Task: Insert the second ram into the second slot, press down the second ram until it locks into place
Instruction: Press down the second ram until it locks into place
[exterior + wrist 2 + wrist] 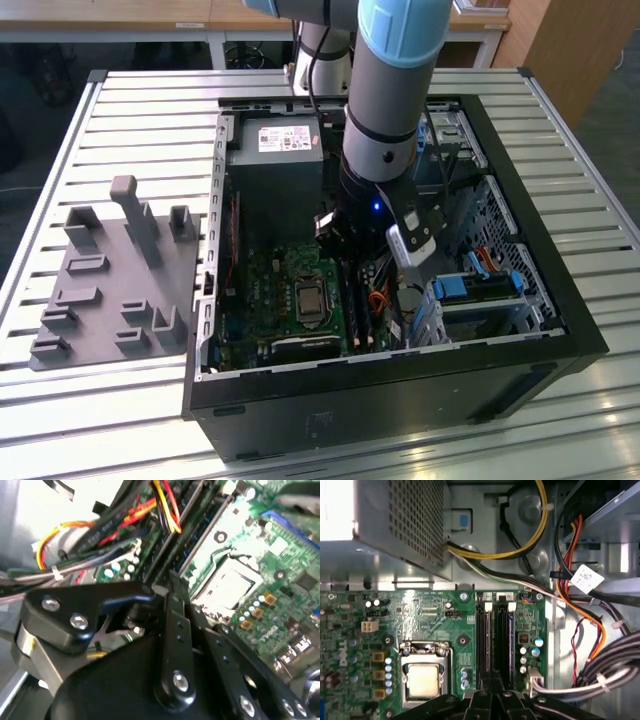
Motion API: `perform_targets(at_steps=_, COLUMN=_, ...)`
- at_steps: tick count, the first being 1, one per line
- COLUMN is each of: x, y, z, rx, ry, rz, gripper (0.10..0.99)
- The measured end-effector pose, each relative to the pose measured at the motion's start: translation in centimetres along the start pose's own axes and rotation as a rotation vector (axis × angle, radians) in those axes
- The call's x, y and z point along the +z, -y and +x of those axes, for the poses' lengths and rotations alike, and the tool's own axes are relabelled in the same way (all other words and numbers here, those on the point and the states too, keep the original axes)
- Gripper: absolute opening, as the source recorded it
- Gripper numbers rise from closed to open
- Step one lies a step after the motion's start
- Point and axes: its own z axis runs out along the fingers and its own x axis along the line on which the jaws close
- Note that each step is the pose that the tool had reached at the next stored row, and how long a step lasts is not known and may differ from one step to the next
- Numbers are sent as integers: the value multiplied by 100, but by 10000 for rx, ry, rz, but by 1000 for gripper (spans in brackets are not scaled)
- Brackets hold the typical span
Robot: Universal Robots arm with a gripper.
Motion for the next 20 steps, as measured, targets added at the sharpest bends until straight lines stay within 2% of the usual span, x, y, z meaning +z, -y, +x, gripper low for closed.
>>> perform_targets(at_steps=13, x=-103, y=2, z=3, rx=0, ry=0, rz=1, gripper=106)
perform_targets(at_steps=20, x=-128, y=2, z=4, rx=-1, ry=0, rz=-1, gripper=106)
